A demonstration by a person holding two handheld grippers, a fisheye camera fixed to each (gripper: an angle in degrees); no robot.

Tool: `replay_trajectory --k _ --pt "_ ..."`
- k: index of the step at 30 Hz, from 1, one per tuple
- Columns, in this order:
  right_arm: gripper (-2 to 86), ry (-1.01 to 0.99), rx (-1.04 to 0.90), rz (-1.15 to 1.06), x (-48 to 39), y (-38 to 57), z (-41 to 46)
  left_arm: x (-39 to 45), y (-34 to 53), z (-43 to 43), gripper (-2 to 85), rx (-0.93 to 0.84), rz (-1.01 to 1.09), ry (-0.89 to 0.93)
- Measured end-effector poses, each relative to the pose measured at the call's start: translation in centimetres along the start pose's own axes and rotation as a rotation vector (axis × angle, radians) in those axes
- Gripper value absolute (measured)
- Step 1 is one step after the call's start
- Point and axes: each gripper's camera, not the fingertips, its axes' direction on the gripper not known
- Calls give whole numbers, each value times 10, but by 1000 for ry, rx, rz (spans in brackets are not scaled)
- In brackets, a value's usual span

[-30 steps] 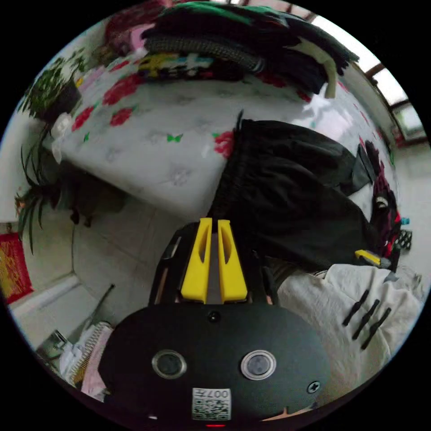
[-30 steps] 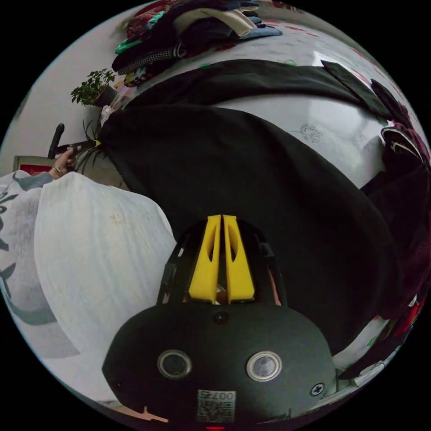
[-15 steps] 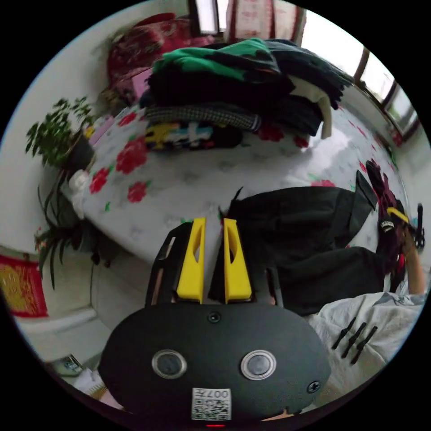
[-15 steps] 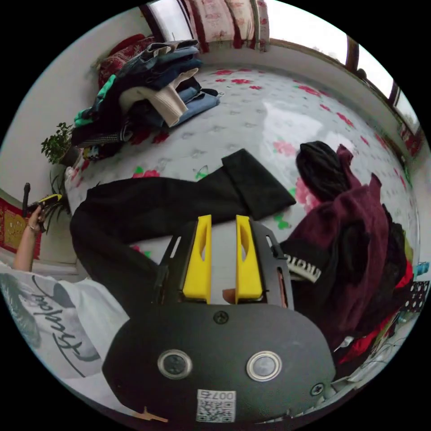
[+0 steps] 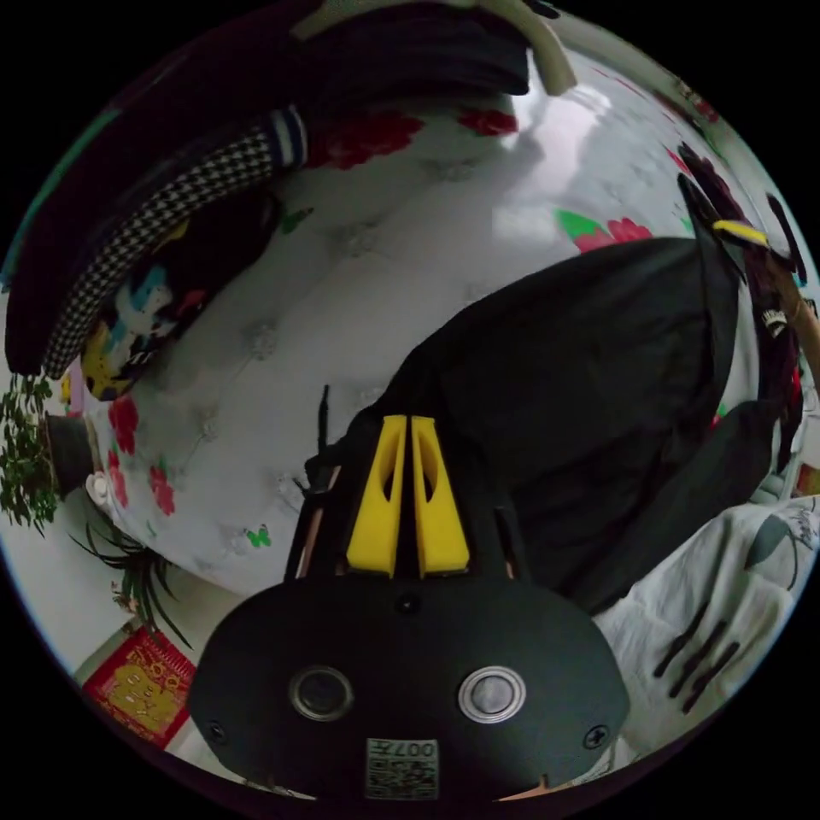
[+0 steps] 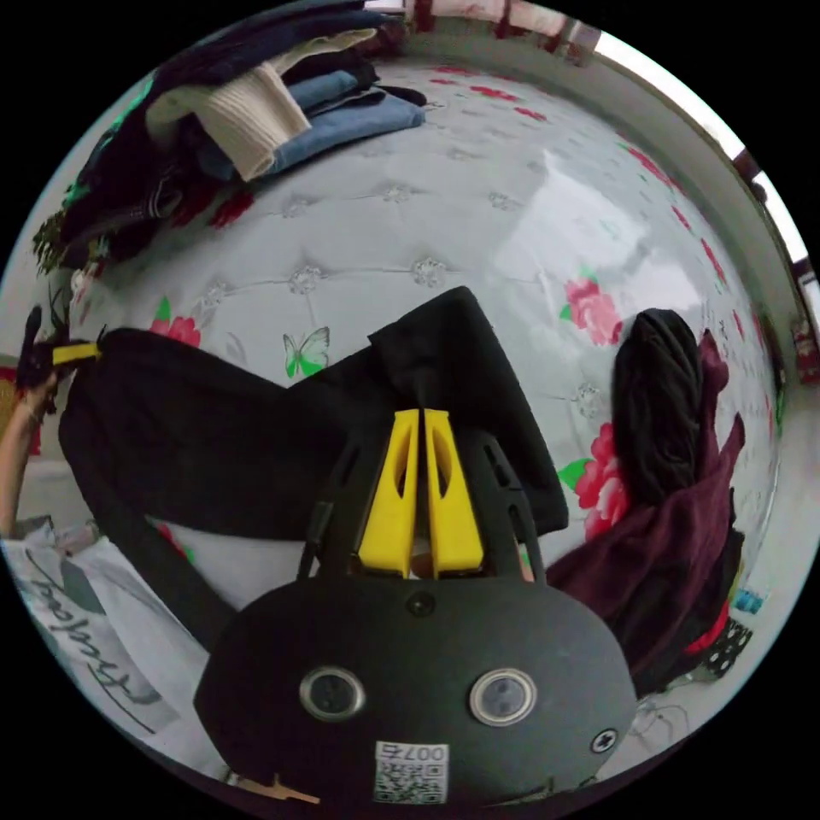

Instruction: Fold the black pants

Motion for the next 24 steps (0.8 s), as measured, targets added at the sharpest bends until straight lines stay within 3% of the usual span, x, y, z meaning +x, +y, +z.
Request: replay_trajectory --k 6,10,15,17,20,24 --pt "-1 258 334 -209 -2 72 -133 -59 6 -53 -9 221 -350 -80" --pt "0 347 261 -355 -23 114 -154 -74 4 -40 -9 200 -406 -12" --pt "9 264 -149 -316 -22 113 -78 -51 -31 -14 -8 55 -239 -121" --pt "16 250 -128 -256 -15 110 -81 -48 -40 -10 -5 14 -200 -147" --pt "33 139 61 -97 4 95 -113 -51 -42 -17 9 9 -185 -152" --pt "57 -7 89 -17 20 55 -108 -68 -23 -53 52 148 -239 -109"
